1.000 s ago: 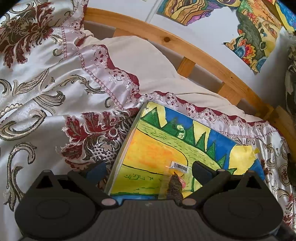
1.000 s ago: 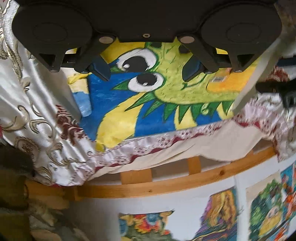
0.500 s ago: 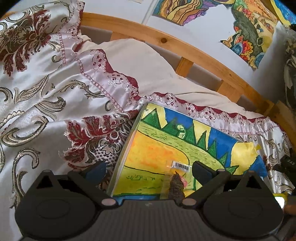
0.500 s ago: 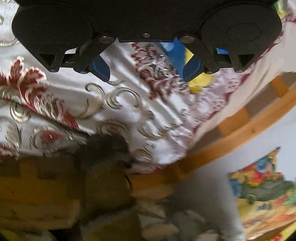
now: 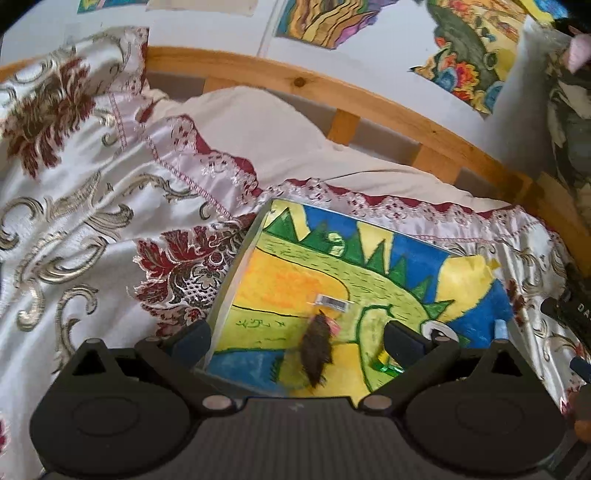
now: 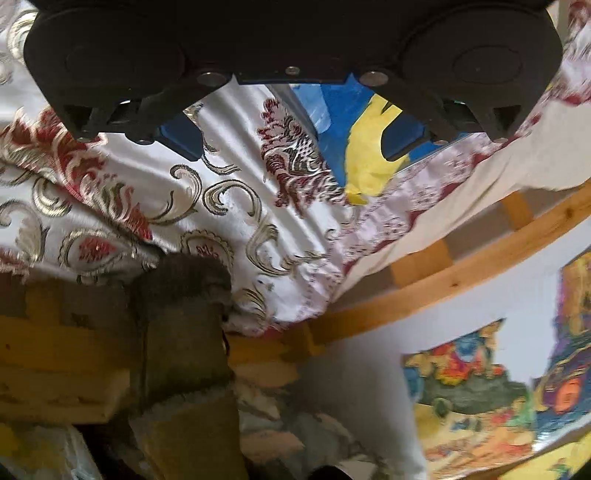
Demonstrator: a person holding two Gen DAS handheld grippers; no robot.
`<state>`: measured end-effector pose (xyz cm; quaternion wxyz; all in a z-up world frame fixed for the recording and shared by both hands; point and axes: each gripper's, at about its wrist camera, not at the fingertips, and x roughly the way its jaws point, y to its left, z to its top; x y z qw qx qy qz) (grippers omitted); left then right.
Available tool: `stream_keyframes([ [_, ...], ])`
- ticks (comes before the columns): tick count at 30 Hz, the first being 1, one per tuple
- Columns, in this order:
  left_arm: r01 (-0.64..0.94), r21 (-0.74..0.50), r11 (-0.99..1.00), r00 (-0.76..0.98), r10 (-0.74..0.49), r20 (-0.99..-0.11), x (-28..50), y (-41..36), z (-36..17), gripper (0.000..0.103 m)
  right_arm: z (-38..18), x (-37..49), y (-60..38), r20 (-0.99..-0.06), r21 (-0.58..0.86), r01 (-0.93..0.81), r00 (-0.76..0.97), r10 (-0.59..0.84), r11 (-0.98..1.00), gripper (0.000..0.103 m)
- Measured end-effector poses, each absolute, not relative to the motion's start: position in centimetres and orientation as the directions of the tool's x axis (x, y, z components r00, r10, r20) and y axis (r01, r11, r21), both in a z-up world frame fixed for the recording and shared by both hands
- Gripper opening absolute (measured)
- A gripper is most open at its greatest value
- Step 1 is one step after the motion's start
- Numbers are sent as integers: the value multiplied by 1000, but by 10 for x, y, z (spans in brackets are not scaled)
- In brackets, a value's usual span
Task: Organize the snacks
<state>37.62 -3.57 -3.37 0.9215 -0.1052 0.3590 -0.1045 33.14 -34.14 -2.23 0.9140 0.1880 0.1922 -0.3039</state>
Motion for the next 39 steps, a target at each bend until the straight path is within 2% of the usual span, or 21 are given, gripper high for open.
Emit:
stream_keyframes([
  [9, 149, -143, 978, 764, -206, -612, 306, -44, 6, 102, 10, 250, -325, -446, 181, 452, 830, -337, 874, 102],
  [25, 115, -119, 986, 770, -164, -617, 164, -4, 19, 102, 41, 116, -249, -397, 38, 173, 906, -144, 984, 102],
  [31, 77, -117, 990, 752, -135, -645, 123, 11, 17, 102, 46, 76, -230, -411, 7, 117, 906, -104, 993, 102],
  [39, 107, -115, 988, 747, -156, -647, 81, 12, 15, 102, 42, 31, -219, -442, -30, 73, 893, -78, 997, 102],
])
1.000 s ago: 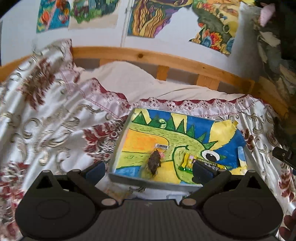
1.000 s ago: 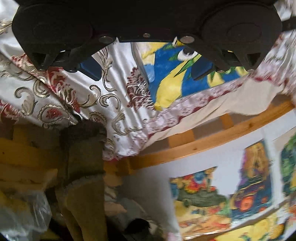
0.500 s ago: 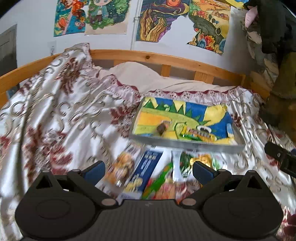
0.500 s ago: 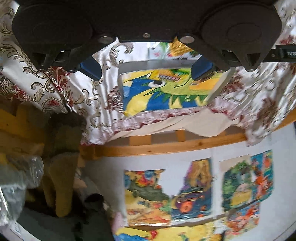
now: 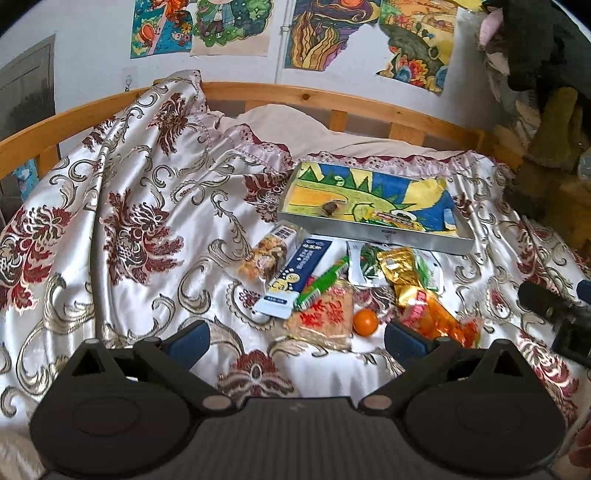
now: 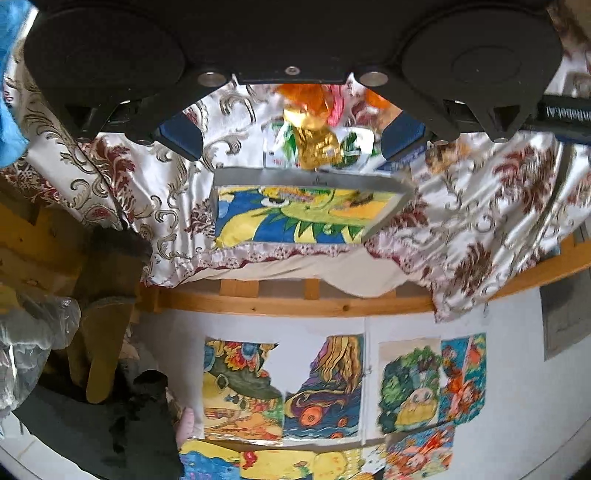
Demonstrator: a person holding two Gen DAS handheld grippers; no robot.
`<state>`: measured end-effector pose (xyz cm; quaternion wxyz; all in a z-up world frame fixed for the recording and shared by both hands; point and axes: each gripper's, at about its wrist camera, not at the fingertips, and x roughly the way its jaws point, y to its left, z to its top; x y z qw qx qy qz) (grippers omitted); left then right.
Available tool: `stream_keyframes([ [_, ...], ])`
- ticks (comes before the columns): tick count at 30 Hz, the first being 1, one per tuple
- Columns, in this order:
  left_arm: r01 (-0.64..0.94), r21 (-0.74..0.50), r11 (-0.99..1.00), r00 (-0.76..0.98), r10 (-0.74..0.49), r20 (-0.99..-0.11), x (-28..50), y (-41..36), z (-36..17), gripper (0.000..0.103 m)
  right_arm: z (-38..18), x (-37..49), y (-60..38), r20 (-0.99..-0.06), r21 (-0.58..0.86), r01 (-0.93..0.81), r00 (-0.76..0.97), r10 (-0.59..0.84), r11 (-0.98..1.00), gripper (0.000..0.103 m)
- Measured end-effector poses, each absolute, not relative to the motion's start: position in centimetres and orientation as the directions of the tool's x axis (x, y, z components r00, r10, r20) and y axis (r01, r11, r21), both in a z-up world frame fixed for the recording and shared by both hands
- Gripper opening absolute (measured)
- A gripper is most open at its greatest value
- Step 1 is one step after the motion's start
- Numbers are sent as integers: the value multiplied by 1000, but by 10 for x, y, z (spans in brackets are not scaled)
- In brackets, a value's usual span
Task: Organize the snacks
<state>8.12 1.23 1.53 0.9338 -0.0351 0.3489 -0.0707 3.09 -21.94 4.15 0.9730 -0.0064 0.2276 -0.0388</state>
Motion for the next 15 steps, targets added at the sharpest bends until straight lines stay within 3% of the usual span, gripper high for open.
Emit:
stream_keyframes([
  [15, 132, -53, 990, 740, -134, -659, 48, 7, 11, 102, 23, 4, -213, -557, -54, 29, 829, -54, 998, 102],
])
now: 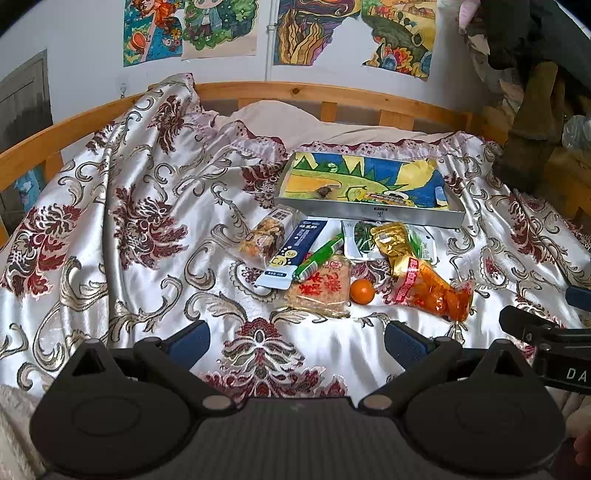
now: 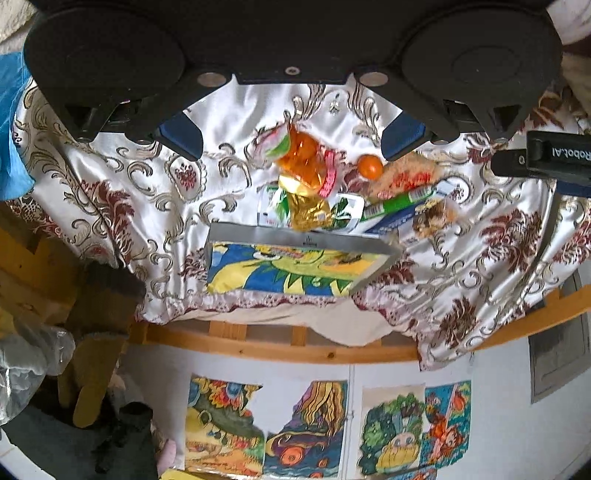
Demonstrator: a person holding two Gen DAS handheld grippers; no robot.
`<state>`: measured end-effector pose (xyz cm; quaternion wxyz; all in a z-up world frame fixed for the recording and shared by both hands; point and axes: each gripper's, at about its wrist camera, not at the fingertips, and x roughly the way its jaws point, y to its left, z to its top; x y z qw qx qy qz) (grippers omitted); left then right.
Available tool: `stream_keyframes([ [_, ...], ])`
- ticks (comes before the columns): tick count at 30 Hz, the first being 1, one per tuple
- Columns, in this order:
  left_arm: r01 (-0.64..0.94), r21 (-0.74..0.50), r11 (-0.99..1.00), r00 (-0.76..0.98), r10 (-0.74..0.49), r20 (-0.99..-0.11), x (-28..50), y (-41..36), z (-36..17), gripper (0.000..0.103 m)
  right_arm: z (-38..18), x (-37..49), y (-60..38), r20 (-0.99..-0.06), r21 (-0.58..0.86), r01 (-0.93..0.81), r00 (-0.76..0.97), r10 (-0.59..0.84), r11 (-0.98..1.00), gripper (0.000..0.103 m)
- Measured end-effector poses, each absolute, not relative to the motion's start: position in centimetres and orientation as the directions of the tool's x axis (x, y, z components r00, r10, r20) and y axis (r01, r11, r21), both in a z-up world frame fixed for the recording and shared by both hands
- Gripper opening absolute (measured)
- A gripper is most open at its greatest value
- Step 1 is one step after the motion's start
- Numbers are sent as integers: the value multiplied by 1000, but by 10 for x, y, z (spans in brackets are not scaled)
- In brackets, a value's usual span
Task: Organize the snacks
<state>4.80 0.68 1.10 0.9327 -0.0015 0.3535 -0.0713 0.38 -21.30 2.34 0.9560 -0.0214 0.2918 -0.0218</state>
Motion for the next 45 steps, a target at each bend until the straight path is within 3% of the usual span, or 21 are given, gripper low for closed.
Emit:
stream_keyframes([
  [10, 123, -27, 992, 711, -107, -695, 56, 4, 11, 102, 22, 9, -213, -585, -54, 22, 810, -49, 998, 102],
  [21, 206, -48, 977, 621, -168, -765, 101, -3, 9, 102, 18, 39, -218, -653, -25, 24, 757, -34, 999, 102],
  [28, 244, -40, 969, 627, -189, -756, 138, -5, -2, 102, 11, 65, -220, -661, -37, 21, 749, -40, 999, 102],
  [37, 314, -48, 948, 599, -237, -765, 184, -3, -23, 102, 1, 112, -249, -700, 63, 41, 714, 15, 997, 102],
  [45, 410, -15, 912, 598, -281, -751, 212, -18, -39, 102, -3, 147, -257, -692, 64, -124, 710, 134, 990, 102],
])
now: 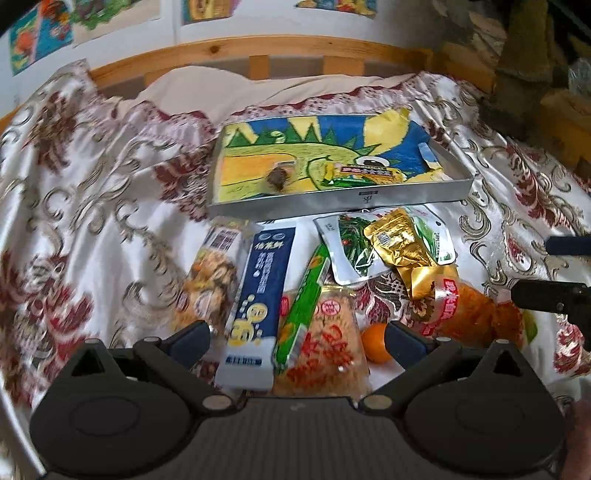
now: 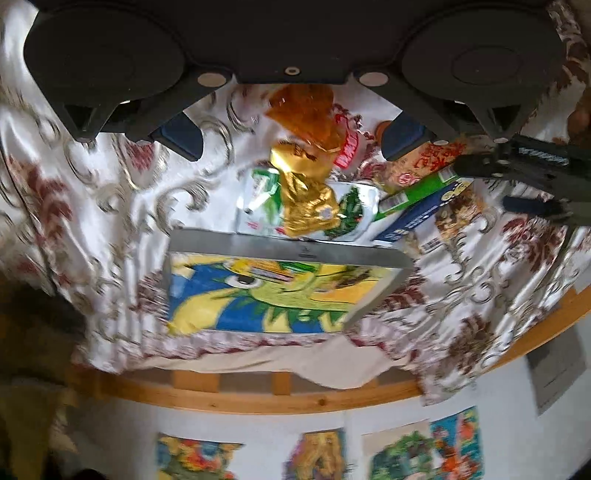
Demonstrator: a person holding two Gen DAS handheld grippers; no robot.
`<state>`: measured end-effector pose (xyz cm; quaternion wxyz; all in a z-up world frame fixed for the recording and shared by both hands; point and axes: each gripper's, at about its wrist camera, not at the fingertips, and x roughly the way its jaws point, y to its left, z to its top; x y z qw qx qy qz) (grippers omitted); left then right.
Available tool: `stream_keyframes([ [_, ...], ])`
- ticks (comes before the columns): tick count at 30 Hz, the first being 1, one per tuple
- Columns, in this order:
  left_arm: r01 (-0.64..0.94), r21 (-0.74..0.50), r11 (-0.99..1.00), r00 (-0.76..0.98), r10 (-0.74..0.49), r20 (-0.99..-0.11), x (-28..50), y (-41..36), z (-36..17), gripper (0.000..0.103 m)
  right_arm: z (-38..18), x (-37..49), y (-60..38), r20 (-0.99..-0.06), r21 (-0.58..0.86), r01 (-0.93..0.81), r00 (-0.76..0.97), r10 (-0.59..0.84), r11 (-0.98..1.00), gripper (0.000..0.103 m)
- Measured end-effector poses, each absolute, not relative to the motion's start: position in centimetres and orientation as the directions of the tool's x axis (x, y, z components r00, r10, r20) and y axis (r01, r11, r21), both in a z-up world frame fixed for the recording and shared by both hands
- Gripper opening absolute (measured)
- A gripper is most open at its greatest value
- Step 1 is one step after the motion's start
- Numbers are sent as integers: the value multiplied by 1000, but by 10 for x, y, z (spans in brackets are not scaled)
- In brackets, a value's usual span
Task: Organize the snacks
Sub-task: 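Move both tools down toward the snack pile in front of the tray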
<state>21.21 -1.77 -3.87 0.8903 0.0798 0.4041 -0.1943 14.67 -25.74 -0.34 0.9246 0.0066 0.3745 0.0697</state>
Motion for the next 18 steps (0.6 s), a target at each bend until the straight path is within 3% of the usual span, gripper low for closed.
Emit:
stream_keyframes([
  [6, 514, -2, 858, 567, -342, -750, 225, -30, -50, 102, -18, 167, -262, -764, 71, -260, 606, 220, 963, 102],
  [12, 569, -40, 821, 515, -394, -761, 237, -40, -59, 92, -31, 173, -263, -809, 94, -259, 544, 225, 961, 98],
  [18, 560, -127, 818, 457, -433, -777, 255, -36, -68, 70, -41, 176, -255, -829, 61, -284, 520, 207, 957, 89],
])
